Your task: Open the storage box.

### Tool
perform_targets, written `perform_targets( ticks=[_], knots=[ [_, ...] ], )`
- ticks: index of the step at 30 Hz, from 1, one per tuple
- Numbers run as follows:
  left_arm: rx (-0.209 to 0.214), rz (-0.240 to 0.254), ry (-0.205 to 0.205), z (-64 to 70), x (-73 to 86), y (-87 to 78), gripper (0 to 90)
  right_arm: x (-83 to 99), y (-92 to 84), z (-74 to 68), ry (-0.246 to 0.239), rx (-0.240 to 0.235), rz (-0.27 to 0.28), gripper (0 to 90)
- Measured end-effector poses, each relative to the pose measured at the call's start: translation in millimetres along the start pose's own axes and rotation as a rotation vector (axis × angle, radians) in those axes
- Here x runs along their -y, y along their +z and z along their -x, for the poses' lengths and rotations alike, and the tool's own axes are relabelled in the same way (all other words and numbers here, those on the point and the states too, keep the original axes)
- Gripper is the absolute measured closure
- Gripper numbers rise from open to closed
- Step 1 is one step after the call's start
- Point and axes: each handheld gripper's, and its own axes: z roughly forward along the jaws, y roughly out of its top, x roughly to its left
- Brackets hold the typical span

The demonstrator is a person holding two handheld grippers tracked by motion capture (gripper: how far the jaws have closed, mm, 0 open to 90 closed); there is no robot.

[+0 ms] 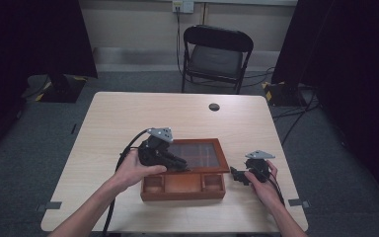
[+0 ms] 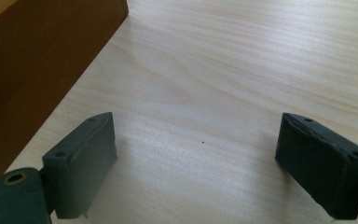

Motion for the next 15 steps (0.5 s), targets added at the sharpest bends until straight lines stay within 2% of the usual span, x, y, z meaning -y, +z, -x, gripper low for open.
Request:
perform_targets(
  ticks=[2,6,7,13,15],
  knots=[
    [-0.004,-0.006,0.005,-0.8,-1.3,-1.9,81.9,0.0,0.1,0.1,-0.002,-0.001,0.001,11.2],
    [-0.001,0.015,0.005,-2.4,-3.6,-4.3,82.0,-0.1,0.1,0.0,0.000,-0.002,0.000,11.1],
    [0.003,-0.003,0.001,-3.1,-4.9,-5.5,82.0,-0.1,0.1,0.1,-0.001,-0.002,0.001,11.1],
    [0.008,-0.004,0.006,-3.9,-6.8,-5.7,82.0,-0.1,0.1,0.1,-0.001,-0.003,-0.001,11.1],
    [0.006,-0.016,-0.007,-3.6,-8.2,-6.3,82.0,-0.1,0.1,0.1,0.000,-0.003,-0.001,11.1]
  ],
)
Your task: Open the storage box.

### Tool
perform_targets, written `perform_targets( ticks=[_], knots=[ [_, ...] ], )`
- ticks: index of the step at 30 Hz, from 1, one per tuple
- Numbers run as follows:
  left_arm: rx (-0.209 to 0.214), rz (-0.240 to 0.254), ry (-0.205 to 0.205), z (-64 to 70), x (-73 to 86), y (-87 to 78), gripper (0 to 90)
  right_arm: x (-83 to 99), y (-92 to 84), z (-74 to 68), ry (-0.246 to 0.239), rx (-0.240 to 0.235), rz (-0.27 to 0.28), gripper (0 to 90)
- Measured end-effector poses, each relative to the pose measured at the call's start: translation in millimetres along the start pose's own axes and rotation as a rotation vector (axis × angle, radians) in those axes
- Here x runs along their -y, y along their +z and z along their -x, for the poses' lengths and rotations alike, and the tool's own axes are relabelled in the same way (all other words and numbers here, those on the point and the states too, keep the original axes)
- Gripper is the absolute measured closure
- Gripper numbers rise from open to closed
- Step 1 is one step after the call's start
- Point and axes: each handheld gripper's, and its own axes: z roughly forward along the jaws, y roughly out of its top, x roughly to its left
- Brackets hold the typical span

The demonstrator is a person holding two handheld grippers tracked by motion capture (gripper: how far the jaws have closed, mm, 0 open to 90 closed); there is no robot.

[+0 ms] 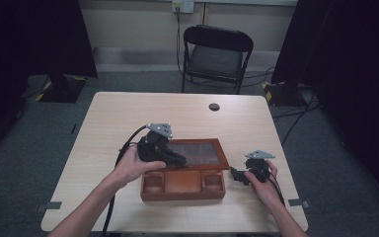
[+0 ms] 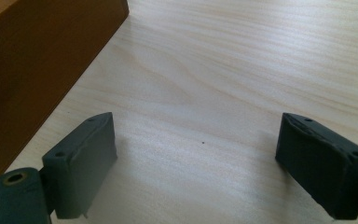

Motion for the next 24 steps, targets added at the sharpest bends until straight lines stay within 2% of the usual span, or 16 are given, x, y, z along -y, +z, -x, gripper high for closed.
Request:
perform_targets(
  ticks=[3,10,12,14,24],
  knots=[
    [-0.004,-0.009,0.006,-0.4,-1.3,-1.1,81.9,0.0,0.0,0.0,0.000,0.000,0.000,11.1],
    [-0.005,0.012,-0.002,-1.3,-4.9,-3.2,82.0,0.0,0.1,-0.1,0.001,0.001,0.000,11.1],
    [-0.010,0.002,0.005,-1.6,-6.2,-4.9,82.0,0.0,0.1,0.0,0.001,0.001,0.000,11.1],
    [-0.012,0.022,-0.004,-2.5,-7.3,-6.7,82.0,0.0,0.1,0.0,0.001,0.001,0.001,11.1],
    [-0.031,0.031,-0.007,-4.6,-14.8,-11.3,82.0,0.0,-0.1,-0.1,0.002,-0.001,-0.002,11.1]
  ],
)
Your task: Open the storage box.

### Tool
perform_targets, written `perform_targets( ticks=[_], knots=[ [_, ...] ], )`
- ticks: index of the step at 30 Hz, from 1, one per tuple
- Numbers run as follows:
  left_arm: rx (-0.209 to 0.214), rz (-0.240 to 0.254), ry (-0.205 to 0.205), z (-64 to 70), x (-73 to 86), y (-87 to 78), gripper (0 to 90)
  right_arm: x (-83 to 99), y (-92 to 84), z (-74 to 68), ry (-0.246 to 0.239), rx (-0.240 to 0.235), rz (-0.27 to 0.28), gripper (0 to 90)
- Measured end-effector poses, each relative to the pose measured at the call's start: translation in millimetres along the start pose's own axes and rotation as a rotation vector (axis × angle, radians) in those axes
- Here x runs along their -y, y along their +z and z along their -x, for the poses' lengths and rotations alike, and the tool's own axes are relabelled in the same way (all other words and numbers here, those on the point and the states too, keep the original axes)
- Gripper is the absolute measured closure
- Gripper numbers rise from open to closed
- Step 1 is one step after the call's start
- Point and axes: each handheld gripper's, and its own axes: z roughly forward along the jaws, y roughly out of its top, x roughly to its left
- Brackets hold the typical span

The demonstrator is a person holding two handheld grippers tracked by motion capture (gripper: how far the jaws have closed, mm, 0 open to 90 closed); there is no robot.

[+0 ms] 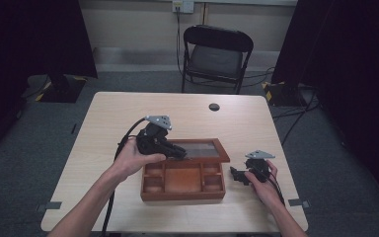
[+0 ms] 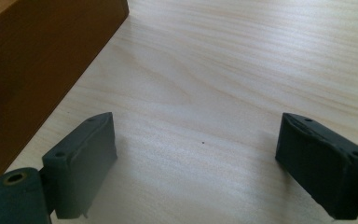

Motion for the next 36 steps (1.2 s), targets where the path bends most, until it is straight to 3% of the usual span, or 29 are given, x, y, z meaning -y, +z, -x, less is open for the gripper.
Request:
perform_targets(
  ticks=[9,18,26,36],
  knots=[
    [-0.019,-0.014,-0.003,-1.5,-7.6,-3.6,82.0,0.0,0.1,0.2,-0.003,0.000,0.002,11.1],
    [-0.032,0.011,-0.018,-2.4,-9.4,-5.3,82.0,0.0,0.1,0.3,-0.003,0.000,0.001,11.1],
    [-0.055,0.004,0.007,-1.8,-13.6,-7.7,82.1,-0.1,0.2,0.3,-0.004,-0.001,0.002,11.1],
    [-0.091,0.011,0.006,-2.7,-20.0,-11.7,82.2,-0.1,0.3,0.6,-0.007,-0.002,0.002,11.1]
  ],
)
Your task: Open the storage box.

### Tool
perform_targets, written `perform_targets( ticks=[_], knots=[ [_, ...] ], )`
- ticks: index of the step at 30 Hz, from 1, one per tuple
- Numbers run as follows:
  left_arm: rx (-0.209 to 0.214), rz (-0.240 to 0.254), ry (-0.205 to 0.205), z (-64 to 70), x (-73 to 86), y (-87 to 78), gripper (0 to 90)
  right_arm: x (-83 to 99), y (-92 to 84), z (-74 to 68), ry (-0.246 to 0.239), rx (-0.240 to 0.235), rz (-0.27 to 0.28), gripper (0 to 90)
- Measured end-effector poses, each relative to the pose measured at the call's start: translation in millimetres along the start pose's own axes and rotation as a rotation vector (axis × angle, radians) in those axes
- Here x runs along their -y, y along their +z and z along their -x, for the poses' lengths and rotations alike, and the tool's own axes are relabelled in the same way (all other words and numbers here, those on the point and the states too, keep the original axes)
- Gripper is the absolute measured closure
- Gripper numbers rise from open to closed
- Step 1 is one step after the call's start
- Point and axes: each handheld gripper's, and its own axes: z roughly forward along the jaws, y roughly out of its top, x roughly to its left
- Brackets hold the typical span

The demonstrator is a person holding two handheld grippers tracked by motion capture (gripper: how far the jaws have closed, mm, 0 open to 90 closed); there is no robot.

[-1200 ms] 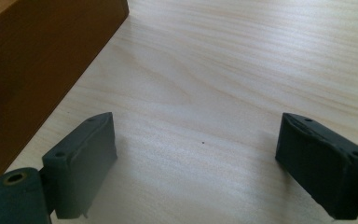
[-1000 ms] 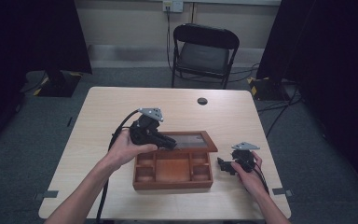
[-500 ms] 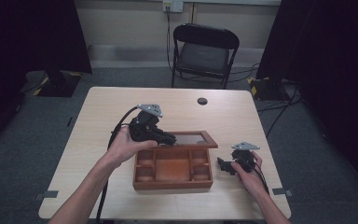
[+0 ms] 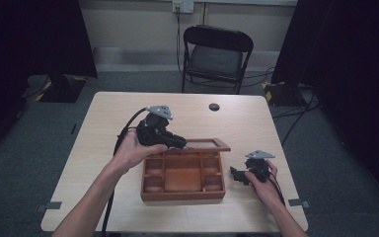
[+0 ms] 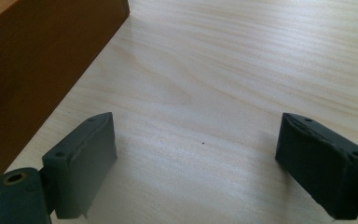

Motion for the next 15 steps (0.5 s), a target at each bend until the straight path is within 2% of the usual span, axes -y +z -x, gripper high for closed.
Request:
perform_targets(
  ticks=[5,15],
  knots=[
    [-0.002,0.007,-0.011,-1.0,-0.5,-0.9,82.1,0.0,-0.1,-0.1,0.001,0.000,-0.001,11.1],
    [-0.013,0.008,-0.005,-0.1,-2.1,-1.0,82.2,0.0,0.0,0.0,0.000,-0.001,0.000,11.1]
  ],
)
